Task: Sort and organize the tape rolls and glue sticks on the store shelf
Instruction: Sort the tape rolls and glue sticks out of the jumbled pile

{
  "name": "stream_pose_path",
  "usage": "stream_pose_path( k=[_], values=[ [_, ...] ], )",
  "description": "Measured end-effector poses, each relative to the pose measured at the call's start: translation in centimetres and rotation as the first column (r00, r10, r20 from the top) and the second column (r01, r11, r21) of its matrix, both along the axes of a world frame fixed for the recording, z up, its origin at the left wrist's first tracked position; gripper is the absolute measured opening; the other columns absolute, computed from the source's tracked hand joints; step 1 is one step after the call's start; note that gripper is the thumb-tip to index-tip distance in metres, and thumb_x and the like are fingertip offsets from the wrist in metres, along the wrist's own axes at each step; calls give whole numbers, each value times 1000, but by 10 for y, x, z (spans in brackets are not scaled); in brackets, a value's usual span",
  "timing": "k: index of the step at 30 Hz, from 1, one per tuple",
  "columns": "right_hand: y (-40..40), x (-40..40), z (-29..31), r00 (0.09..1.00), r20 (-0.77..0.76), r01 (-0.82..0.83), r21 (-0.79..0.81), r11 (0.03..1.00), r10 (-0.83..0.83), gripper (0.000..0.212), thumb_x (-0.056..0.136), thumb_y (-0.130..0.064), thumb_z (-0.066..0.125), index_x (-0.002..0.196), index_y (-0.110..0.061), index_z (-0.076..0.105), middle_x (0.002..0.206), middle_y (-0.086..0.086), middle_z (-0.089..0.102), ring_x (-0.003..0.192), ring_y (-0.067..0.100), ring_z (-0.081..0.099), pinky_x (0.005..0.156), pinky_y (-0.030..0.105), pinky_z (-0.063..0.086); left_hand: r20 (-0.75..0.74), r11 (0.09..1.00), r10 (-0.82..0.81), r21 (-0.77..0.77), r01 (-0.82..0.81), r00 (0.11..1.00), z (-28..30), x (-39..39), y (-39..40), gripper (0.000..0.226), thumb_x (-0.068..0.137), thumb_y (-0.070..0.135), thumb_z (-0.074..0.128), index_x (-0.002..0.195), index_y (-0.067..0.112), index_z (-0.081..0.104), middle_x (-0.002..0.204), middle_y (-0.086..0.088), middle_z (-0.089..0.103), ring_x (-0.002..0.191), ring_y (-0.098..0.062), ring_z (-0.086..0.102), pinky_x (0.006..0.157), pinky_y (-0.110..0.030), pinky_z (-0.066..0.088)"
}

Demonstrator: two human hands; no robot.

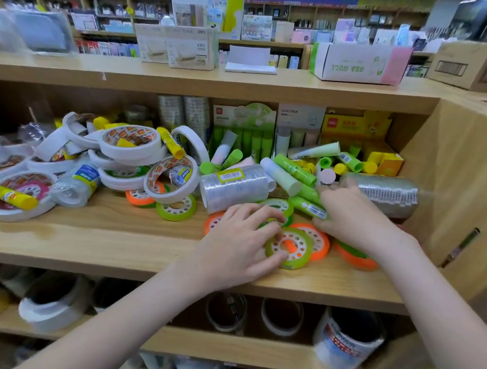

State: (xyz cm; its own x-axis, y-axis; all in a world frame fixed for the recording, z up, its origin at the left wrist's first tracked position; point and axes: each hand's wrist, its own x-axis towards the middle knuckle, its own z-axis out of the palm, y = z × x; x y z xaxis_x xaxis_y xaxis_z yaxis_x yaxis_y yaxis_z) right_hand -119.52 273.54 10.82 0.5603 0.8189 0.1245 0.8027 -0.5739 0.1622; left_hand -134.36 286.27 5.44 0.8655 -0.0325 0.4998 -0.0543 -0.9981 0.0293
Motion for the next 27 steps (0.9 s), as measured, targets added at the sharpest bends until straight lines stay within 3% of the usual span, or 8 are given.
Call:
stream_pose_path(
  k=[3,9,12,15,18,21,25,27],
  values=[
    [-8,3,9,990,140,-7,57,998,-1,45,89,-30,49,127,-9,38,119,6,49,114,28,32,88,36,31,-4,1000,0,-1,0,1000,1,1,-1,38,88,49,44,93,16,62,112,4,61,107,-22,53,93,-32,33],
    [-12,15,14,999,34,-34,-9,999,34,56,92,-30,49,142,-23,25,130,0,42,122,23,31,94,39,26,-30,999,50,-15,-51,998,1,14,-4,45,90,48,38,106,15,62,110,0,62,103,-21,57,90,-32,37],
    [-17,18,17,989,-121,-66,160,985,85,61,91,-29,54,144,-24,25,129,0,44,125,21,37,100,41,28,-50,998,62,-12,-62,997,0,21,-4,49,91,47,34,113,13,62,113,-1,63,106,-21,59,88,-32,45],
    [-23,22,15,963,-197,-105,352,930,183,64,87,-24,61,143,-24,30,117,-1,48,121,23,44,102,46,34,-37,999,39,-9,-39,999,-2,23,-2,50,93,45,33,118,12,61,119,0,64,118,-20,54,94,-29,39],
    [-21,24,9,942,-185,-154,503,850,281,58,83,-22,67,133,-23,37,122,1,52,119,19,47,93,30,38,-59,999,30,-43,-32,998,1,26,-5,57,93,48,28,128,12,54,129,0,58,131,-18,42,102,-29,33],
    [-12,26,9,936,-162,-146,625,767,311,39,80,-23,70,102,-16,38,91,1,53,80,23,52,65,30,35,-119,991,-30,-131,14,992,5,32,-10,65,91,52,23,137,12,44,139,-2,50,138,-17,31,109,-30,27],
    [-2,35,11,943,-129,-144,674,724,307,33,76,-19,74,85,-12,43,81,5,55,69,23,47,58,30,25,-96,989,-78,-132,65,992,9,33,-7,55,94,46,31,131,11,51,137,-3,51,129,-18,42,104,-26,28],
    [-1,38,10,943,-133,-136,684,717,306,30,76,-20,74,84,-11,46,83,5,57,65,12,47,56,24,27,-84,988,-84,-137,72,993,10,29,-2,51,95,43,33,130,11,52,136,-2,51,123,-15,45,100,-23,29]
  ],
)
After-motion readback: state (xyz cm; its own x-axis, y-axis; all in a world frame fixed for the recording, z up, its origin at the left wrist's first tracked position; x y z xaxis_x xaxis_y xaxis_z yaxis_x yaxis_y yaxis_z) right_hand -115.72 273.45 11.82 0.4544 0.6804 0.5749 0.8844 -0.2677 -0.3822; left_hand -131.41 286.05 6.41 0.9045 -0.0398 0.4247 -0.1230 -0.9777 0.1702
